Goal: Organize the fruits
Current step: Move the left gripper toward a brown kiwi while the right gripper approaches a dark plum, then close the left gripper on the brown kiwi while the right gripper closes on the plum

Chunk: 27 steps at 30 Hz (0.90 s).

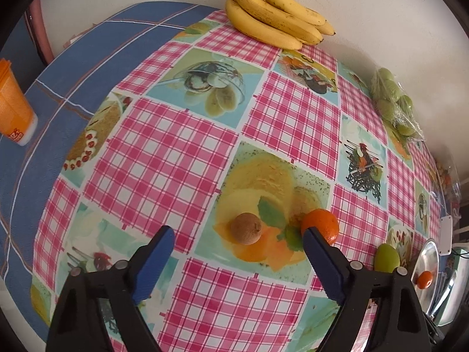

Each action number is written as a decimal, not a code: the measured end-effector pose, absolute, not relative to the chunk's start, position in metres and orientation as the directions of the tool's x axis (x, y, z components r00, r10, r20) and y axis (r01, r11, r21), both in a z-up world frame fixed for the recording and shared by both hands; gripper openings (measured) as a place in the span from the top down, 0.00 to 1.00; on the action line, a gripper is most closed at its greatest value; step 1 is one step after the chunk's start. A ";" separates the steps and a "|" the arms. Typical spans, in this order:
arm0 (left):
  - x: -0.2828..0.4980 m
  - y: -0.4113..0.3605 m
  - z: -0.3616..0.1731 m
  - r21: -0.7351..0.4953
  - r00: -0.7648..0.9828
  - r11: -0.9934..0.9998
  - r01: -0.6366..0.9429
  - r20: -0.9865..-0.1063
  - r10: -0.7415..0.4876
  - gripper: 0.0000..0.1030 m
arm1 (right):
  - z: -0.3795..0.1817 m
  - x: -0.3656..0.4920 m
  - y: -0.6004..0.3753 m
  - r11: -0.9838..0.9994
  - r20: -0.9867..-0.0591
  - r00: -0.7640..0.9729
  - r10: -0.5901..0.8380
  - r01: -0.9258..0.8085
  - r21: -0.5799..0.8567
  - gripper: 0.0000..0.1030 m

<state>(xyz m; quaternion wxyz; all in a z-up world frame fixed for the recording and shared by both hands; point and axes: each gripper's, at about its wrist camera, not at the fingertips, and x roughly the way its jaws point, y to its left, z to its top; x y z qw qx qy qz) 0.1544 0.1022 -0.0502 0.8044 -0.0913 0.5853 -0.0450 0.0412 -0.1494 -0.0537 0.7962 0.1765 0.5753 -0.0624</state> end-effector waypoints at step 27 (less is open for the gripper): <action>0.168 0.100 -0.058 -0.271 0.288 0.962 -0.021 -0.923 -0.254 0.74 | -0.066 0.049 -0.147 0.934 -0.958 0.274 0.087 0.312 0.174 0.79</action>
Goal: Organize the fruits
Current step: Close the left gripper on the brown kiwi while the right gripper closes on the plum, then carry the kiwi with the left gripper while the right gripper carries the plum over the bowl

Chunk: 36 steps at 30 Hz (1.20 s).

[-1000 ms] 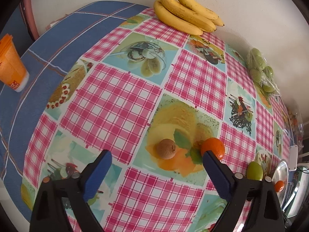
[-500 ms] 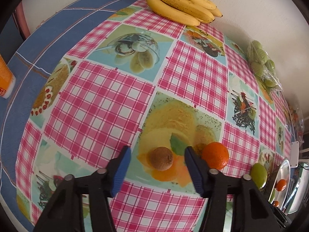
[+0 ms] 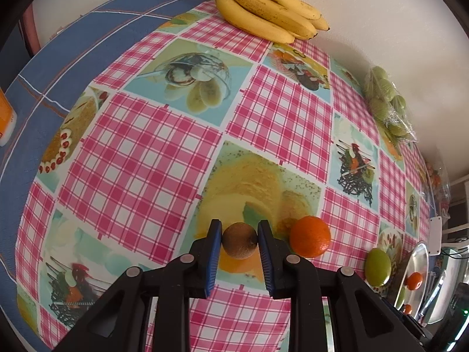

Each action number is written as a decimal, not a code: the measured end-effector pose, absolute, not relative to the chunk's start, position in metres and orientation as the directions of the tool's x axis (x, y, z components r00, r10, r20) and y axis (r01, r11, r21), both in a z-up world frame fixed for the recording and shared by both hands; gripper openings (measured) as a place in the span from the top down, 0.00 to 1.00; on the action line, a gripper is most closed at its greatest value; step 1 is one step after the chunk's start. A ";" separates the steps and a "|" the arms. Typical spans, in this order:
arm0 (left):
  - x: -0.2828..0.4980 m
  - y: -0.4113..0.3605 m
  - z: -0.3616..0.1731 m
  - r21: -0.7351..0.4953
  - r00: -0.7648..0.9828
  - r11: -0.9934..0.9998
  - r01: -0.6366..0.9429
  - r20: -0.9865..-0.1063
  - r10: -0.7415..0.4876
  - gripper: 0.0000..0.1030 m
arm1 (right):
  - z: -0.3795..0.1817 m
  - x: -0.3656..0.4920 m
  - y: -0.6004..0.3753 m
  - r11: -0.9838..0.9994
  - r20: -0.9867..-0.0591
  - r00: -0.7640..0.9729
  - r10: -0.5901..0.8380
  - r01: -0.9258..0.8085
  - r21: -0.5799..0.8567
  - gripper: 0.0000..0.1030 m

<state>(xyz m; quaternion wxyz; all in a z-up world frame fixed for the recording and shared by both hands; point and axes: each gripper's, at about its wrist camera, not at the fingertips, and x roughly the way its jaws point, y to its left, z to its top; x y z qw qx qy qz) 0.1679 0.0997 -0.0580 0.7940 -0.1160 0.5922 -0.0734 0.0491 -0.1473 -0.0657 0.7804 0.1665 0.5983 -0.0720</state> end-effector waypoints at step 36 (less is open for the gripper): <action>0.146 0.064 -0.005 -0.235 0.384 0.969 0.070 -0.891 -0.244 0.74 | -0.019 0.019 -0.200 0.878 -0.908 0.403 0.116 0.386 0.283 0.79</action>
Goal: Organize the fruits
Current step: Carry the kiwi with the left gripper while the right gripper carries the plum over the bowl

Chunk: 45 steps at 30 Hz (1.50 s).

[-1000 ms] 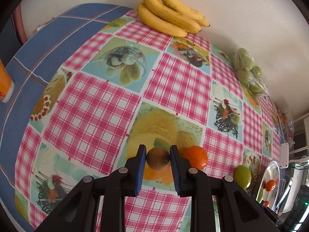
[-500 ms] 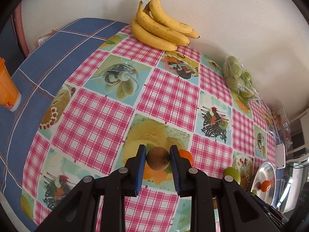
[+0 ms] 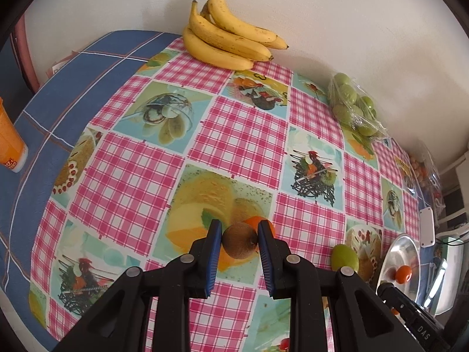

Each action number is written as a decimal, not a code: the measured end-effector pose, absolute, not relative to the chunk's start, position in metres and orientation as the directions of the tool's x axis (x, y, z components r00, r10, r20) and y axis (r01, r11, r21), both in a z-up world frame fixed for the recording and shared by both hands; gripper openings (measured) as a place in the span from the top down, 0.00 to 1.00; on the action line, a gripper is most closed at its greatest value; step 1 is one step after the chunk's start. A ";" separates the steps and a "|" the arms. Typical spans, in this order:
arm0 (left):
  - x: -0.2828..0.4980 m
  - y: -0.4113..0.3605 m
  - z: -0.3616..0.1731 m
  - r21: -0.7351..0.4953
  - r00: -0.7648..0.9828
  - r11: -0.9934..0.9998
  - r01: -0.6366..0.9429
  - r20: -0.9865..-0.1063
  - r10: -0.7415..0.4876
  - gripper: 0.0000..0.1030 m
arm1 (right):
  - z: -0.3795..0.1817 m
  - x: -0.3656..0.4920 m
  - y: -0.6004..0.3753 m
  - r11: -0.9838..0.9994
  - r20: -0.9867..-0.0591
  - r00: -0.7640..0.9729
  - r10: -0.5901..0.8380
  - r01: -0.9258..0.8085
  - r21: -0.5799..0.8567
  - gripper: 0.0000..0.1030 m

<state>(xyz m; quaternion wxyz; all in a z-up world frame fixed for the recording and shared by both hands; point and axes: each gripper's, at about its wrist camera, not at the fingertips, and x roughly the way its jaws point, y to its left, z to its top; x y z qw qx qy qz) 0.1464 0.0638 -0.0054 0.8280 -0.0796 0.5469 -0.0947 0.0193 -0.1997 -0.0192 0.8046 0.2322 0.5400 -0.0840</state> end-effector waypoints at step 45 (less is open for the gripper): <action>0.034 -0.185 0.003 -0.198 0.256 0.738 0.645 -0.854 -0.453 0.74 | -0.031 -0.064 -0.346 0.664 -0.907 0.421 -0.033 0.687 0.295 0.79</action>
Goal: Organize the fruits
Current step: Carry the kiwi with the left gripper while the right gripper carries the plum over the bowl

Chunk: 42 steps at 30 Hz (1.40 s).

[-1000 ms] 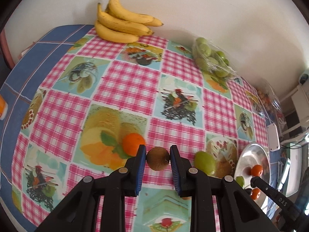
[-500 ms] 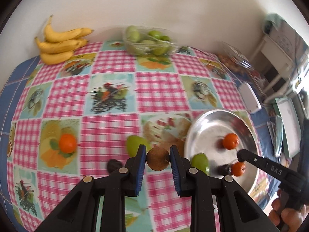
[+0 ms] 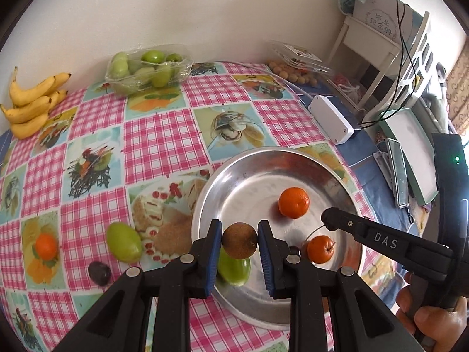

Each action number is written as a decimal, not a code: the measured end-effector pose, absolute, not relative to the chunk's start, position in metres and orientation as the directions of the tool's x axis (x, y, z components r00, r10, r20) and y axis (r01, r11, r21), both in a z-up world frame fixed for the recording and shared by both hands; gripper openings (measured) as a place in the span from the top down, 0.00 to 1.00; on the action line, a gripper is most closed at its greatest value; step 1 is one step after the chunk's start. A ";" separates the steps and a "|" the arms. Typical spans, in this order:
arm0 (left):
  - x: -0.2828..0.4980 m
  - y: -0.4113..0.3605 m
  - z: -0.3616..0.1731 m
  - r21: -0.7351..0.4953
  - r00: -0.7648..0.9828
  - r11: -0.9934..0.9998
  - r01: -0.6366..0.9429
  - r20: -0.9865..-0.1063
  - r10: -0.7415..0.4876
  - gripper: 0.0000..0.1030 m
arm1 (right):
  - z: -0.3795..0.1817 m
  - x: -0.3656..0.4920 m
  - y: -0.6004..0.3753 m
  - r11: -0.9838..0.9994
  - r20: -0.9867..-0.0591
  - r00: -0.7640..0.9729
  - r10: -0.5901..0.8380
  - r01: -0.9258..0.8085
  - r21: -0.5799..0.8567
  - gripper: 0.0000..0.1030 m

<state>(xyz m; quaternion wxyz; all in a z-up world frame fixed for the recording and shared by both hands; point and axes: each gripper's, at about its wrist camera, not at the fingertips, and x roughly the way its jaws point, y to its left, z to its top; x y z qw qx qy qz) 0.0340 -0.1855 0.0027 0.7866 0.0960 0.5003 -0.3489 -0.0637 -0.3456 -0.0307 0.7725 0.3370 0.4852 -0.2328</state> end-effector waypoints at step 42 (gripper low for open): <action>0.058 -0.219 -0.059 -0.197 0.196 0.738 0.645 -0.891 -0.409 0.73 | -0.065 -0.047 -0.358 0.651 -0.918 0.395 -0.032 0.705 0.281 0.78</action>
